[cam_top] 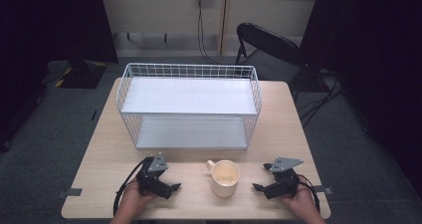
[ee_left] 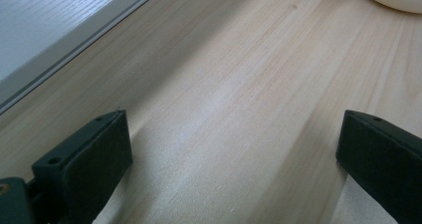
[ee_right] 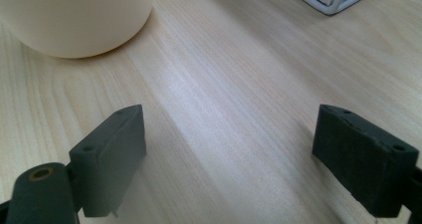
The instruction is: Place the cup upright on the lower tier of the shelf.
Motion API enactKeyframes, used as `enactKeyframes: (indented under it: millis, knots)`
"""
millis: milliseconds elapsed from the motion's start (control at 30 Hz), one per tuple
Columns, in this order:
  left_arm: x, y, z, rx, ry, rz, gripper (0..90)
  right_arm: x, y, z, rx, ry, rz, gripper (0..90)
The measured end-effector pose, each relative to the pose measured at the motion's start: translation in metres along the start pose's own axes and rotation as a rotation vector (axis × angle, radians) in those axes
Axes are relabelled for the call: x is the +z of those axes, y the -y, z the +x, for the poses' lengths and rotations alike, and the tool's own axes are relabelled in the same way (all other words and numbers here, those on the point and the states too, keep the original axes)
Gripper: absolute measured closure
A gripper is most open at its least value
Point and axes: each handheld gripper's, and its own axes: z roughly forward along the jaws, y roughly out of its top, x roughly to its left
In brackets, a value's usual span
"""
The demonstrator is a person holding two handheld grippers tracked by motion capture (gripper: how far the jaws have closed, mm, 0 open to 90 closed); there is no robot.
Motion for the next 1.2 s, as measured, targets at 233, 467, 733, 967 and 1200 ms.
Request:
enactKeyframes:
  millis: [233, 467, 733, 967, 1200]
  knots:
    - [0.000, 0.000, 0.000, -0.002, -0.001, 0.000, 0.5, -0.001, 0.001, 0.003, 0.028, 0.029, -0.001, 12.8]
    - [0.000, 0.000, 0.000, -0.001, -0.002, 0.000, 0.5, -0.004, -0.004, 0.003, 0.043, 0.035, 0.026, 19.7]
    - [0.000, 0.000, 0.000, -0.004, -0.005, 0.000, 0.5, -0.017, -0.023, 0.004, 0.065, 0.015, 0.013, 21.3]
    - [0.000, 0.000, 0.000, -0.005, -0.006, 0.000, 0.5, -0.026, -0.039, 0.005, 0.062, 0.004, 0.001, 21.7]
    - [0.000, 0.000, 0.000, -0.006, -0.007, 0.000, 0.6, -0.030, -0.059, 0.007, 0.045, -0.018, 0.000, 24.2]
